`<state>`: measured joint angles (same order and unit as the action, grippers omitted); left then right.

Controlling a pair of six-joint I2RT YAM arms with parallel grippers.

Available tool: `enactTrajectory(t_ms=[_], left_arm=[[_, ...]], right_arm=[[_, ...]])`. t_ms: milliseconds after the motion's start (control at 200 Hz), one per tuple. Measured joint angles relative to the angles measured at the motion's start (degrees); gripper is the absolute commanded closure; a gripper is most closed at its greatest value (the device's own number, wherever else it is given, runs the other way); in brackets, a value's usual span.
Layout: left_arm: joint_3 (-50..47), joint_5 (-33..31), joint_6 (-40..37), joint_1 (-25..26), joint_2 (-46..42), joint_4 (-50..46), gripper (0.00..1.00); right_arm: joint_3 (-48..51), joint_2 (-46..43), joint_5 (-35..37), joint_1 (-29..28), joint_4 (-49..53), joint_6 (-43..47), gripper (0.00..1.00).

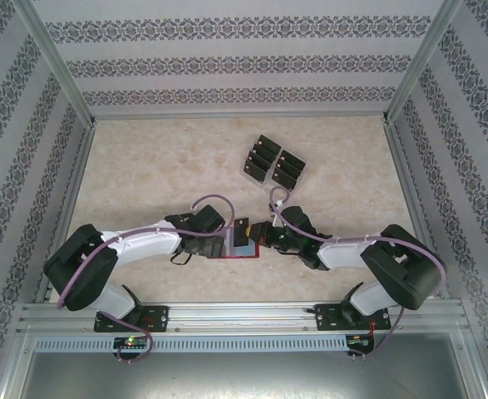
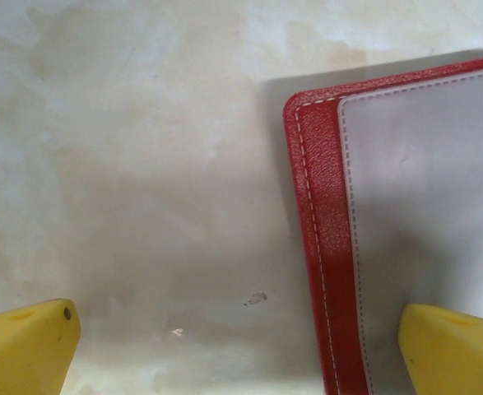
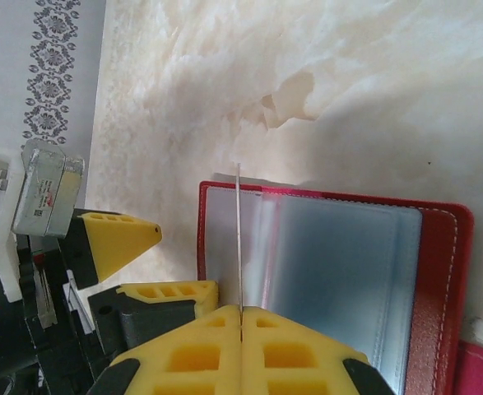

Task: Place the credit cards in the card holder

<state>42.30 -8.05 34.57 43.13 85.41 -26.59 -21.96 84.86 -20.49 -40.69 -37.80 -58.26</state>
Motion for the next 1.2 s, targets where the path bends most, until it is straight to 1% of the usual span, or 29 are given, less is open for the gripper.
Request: enactTrajectory(t_ms=[210, 550, 1199], left_arm=[[-0.52, -0.17, 0.44, 0.00, -0.50, 0.04, 0.00], [-0.63, -0.15, 0.44, 0.00, -0.52, 0.15, 0.00], [-1.36, -0.09, 0.66, 0.00, -0.83, 1.22, 0.00]], right_arm=[[0.00, 2.47, -0.44, -1.11, -2.38, -0.52, 1.00], [1.09, 3.32, -0.35, -2.23, -4.87, -1.64, 1.00], [1.49, 7.39, 0.70, -2.36, -8.13, -4.81, 1.00]])
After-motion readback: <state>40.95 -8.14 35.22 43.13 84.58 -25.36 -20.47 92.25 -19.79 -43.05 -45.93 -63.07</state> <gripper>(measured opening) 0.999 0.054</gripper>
